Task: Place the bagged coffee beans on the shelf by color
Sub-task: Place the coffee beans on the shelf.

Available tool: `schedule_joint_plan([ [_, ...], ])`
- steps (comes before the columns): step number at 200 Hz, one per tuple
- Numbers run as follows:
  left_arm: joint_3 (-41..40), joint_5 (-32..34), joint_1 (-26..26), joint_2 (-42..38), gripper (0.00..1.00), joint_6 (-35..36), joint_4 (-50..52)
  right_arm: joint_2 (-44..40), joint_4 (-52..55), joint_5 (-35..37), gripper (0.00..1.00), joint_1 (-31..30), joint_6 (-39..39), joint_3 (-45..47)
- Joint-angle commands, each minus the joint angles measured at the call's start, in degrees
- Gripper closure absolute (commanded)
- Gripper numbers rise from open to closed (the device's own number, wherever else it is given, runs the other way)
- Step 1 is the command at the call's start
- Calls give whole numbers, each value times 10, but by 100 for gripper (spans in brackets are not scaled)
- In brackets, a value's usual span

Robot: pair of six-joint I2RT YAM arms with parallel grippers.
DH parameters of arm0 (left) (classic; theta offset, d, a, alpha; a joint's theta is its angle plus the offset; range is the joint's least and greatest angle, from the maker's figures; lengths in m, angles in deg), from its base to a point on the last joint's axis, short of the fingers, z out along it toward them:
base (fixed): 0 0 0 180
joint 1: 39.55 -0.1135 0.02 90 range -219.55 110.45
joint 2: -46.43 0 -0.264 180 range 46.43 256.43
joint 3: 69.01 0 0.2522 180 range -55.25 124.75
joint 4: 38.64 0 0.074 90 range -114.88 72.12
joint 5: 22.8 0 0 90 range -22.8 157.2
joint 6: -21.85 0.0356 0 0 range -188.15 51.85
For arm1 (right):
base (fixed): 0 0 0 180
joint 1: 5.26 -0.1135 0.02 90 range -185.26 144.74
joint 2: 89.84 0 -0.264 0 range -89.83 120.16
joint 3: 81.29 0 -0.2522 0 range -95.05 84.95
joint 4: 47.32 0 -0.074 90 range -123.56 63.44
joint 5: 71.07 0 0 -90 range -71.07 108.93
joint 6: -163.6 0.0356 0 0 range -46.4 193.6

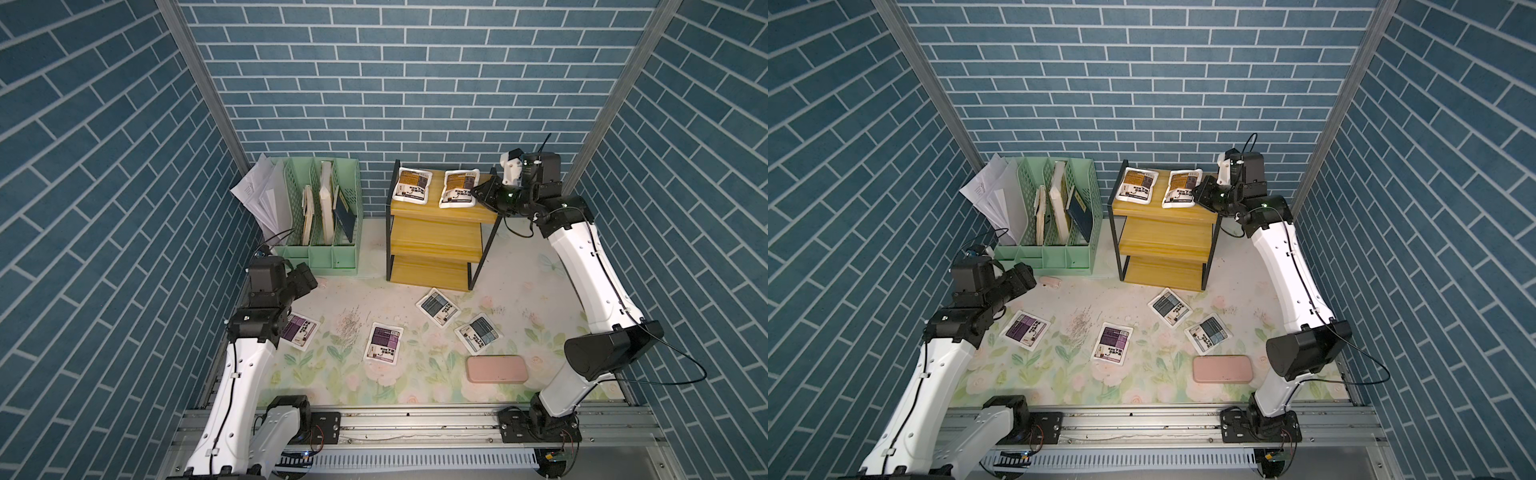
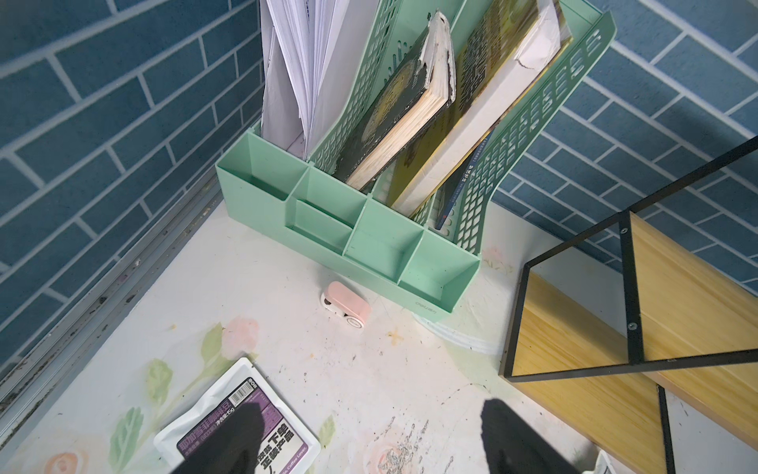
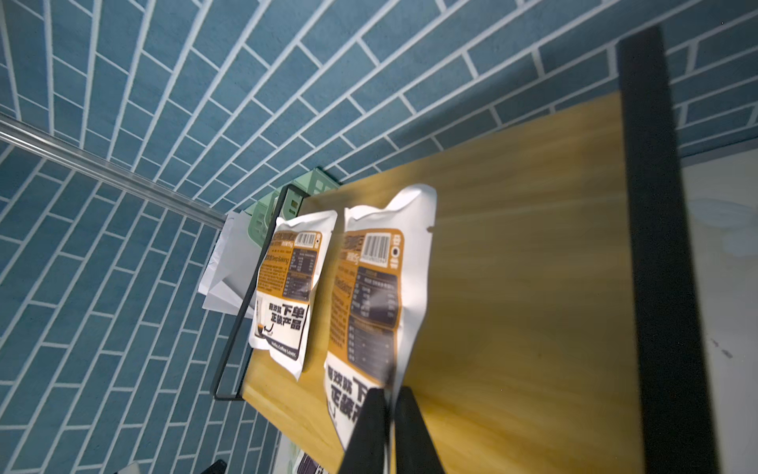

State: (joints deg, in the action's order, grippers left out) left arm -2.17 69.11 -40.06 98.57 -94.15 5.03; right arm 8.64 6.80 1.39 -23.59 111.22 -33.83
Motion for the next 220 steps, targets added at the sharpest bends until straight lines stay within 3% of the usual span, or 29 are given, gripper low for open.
schedule_joint_plan([
  [1,-3,3,-3,-8,12,9,16,23,35,29,88,2,-30,-34],
  [45,-10,5,-3,-14,12,10,16,53,62,28,79,7,-43,-77],
  [81,-11,1,-3,-17,12,9,15,77,102,61,46,11,-57,-149],
  [108,-22,-23,-3,-17,12,5,9,78,129,85,39,15,-65,-212],
  [133,-40,-82,-3,-21,16,2,2,18,121,63,37,6,-73,-184],
  [149,-61,-144,-2,-22,19,-7,-5,-73,97,42,36,-18,-89,-81],
  [173,-110,-219,-1,-27,22,-28,-16,-274,19,-19,38,-42,-51,210],
  [206,-175,-242,21,-30,26,-46,-20,-530,-57,6,45,-77,98,578],
  [220,-183,-218,79,-21,26,-66,-28,-610,-130,17,49,-108,186,714],
])
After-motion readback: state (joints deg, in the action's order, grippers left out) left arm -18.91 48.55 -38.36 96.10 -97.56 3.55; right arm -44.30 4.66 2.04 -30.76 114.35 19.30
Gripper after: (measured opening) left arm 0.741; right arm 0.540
